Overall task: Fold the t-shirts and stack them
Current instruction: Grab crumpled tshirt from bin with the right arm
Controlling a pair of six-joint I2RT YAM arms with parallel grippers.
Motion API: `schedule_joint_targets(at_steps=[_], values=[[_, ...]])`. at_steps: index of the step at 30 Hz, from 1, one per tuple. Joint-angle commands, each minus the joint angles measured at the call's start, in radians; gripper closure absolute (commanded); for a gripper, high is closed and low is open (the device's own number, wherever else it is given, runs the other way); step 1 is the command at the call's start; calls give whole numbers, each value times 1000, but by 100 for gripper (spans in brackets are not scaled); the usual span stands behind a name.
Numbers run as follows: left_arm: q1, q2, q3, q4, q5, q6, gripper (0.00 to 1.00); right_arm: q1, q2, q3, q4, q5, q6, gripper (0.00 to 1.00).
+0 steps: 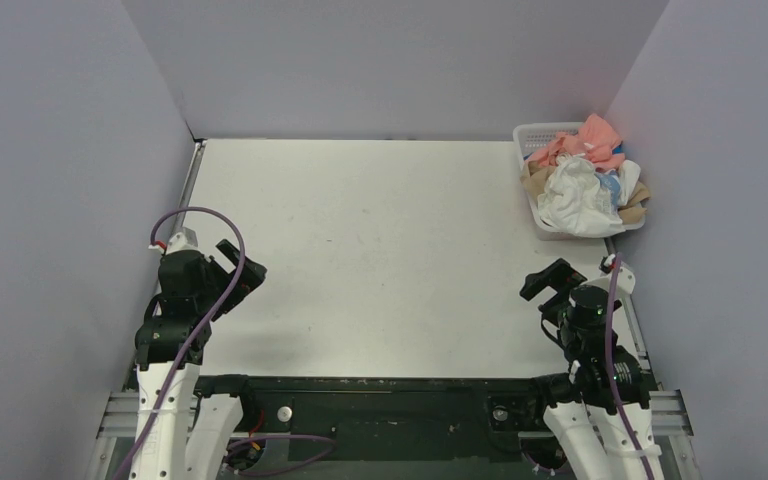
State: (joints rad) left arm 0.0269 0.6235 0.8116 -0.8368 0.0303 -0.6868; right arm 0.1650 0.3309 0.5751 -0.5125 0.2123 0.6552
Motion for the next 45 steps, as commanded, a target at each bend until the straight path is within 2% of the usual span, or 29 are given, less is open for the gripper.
schedule_joint_targets(at_steps=[1, 6, 8, 18, 22, 30, 34, 45], values=[[-2, 0, 3, 41, 8, -1, 0, -3, 187, 140, 42, 55, -71, 2], [-2, 31, -21, 122, 58, -50, 0, -35, 486, 305, 1, 200, -112, 2], [-3, 48, -27, 151, 61, -59, 0, -72, 592, 372, 2, 207, -141, 2], [-4, 173, -39, 341, 55, -131, 0, -185, 1017, 697, -26, 72, -205, 3], [-4, 228, -20, 369, 16, -129, 0, -218, 1151, 812, -70, 38, -214, 5], [-4, 329, -35, 421, 4, -115, 0, -253, 1333, 960, -136, 11, -252, 7], [-5, 362, -33, 442, 6, -110, 0, -278, 1393, 999, -153, 0, -267, 12], [-4, 413, -34, 471, 6, -105, 0, -323, 1562, 1098, -85, -26, -374, 19]])
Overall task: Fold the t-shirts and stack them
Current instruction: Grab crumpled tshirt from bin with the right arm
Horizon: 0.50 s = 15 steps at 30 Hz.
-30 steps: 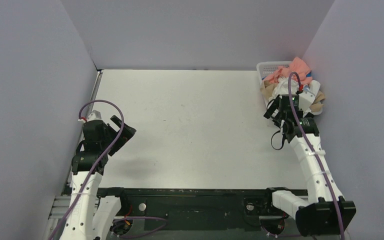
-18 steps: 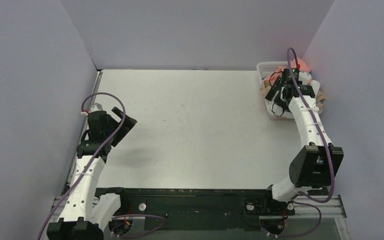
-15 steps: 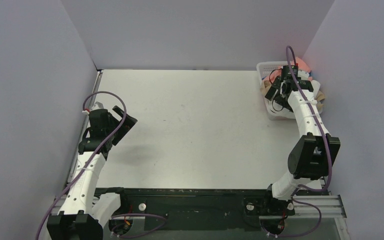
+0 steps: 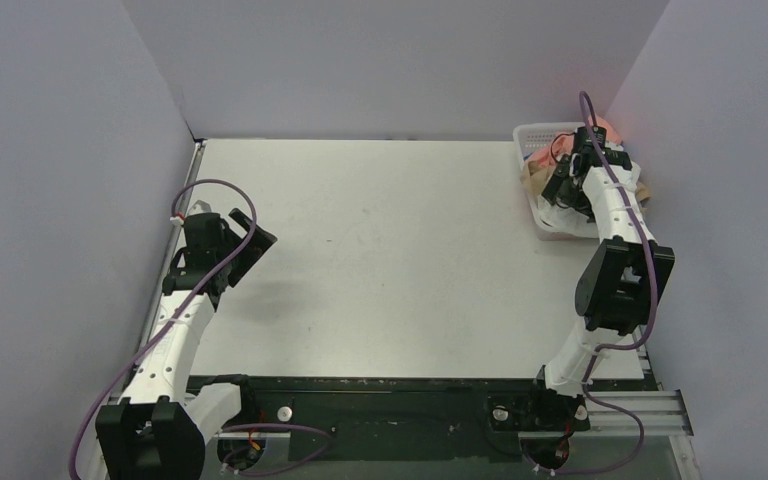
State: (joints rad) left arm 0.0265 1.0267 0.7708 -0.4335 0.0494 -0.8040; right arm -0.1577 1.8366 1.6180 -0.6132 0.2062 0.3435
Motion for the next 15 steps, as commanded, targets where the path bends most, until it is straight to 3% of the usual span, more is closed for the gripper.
schedule_joint_targets(at_steps=[1, 2, 4, 6, 7, 9, 15], values=[[-5, 13, 8, 67, -13, 12, 0, 0, 74, 62, 22, -29, -64, 21], [-4, 16, 8, 67, -13, 11, 0, 0, 81, 73, 35, -35, -65, 23], [-4, 19, 12, 64, -12, 9, 0, 0, 94, 83, 48, -61, -63, 40], [-5, 19, 15, 56, -11, 8, 0, 1, 91, 86, 52, -77, -43, 72], [-5, 18, 19, 52, -11, 7, 0, 1, 73, 76, 53, -68, -28, 93], [-5, 13, 23, 39, -10, 8, 0, 5, 15, 46, 59, -45, -8, 100], [-5, -41, 10, 10, 3, -7, 0, 7, -260, -29, 25, 125, 81, 100]])
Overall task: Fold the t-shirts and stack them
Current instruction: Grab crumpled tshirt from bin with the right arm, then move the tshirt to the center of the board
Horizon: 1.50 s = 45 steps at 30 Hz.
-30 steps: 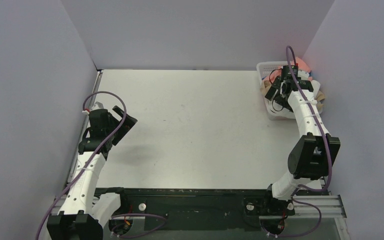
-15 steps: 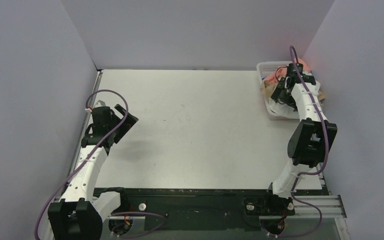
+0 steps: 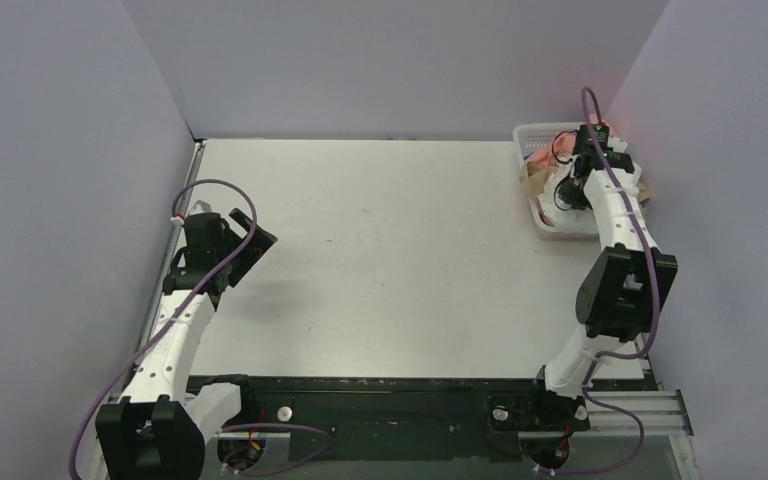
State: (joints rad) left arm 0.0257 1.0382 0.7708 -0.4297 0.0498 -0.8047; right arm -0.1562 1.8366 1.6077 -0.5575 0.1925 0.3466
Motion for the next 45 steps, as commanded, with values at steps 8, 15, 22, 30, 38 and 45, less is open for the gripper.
schedule_joint_targets(at_steps=[8, 15, 22, 30, 38, 45], values=[[-6, -128, 7, -53, 57, -11, 0, 14, -564, 59, -51, -25, 71, 100], [-8, -222, 10, -99, 80, -8, 0, 178, -568, 360, -120, -149, -6, 100], [-12, -274, 42, -172, 88, 4, 0, 552, -530, 472, -138, -217, 19, 100], [-11, -330, 130, -319, 18, 33, 0, 946, -349, 624, -114, -147, -28, 100], [-10, -387, 210, -474, -117, 36, 0, 1060, -252, 673, 23, -128, -55, 100], [-9, -430, 220, -563, -232, 11, 0, 901, -488, 156, -27, 65, 21, 100]])
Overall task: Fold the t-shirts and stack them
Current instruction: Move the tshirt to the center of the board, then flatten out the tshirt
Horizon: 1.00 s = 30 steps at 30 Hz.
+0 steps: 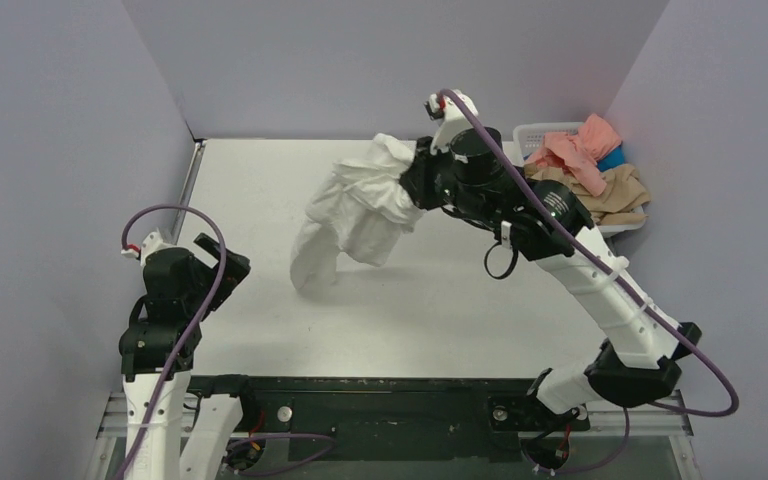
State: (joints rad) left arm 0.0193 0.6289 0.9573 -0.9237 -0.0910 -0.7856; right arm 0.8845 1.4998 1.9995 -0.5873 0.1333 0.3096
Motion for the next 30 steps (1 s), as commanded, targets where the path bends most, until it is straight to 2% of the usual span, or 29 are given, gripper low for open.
schedule_joint_targets(at_steps=[1, 2, 3, 4, 5, 7, 8, 11, 14, 15, 19, 25, 30], values=[[-3, -23, 20, -61, -90, -11, 0, -177, -207, -394, -6, 102, 93, 99], [-3, -24, 12, -53, -86, -16, 0, -261, -233, -474, -10, 72, 108, 94], [-4, -22, -11, -25, -62, -19, 0, -303, -273, -632, -21, 70, 140, 77], [-4, -15, -25, -9, -44, -23, 0, -372, -288, -706, -28, 105, 153, 66], [-4, -8, -57, 34, 6, -25, 0, -399, -313, -819, -42, 148, 177, 40], [-4, 30, -106, 108, 97, -28, 0, -443, -348, -914, -88, 306, 207, 10], [-5, 66, -135, 137, 130, -30, 0, -452, -359, -939, -106, 398, 224, 7], [-10, 155, -179, 278, 253, -42, 0, -455, -441, -961, -154, 452, 245, 4], [-90, 288, -199, 393, 263, -68, 0, -449, -503, -1015, -124, 329, 248, 4], [-146, 322, -192, 441, 242, -69, 0, -444, -523, -1031, -88, 292, 245, 4], [-279, 557, -97, 531, 147, -41, 0, -394, -534, -1116, 11, 151, 239, 5], [-295, 958, 77, 564, 137, 3, 0, -296, -502, -1172, 49, 108, 267, 5], [-308, 1156, 199, 594, 160, 19, 0, -283, -465, -1248, 98, 114, 331, 5]])
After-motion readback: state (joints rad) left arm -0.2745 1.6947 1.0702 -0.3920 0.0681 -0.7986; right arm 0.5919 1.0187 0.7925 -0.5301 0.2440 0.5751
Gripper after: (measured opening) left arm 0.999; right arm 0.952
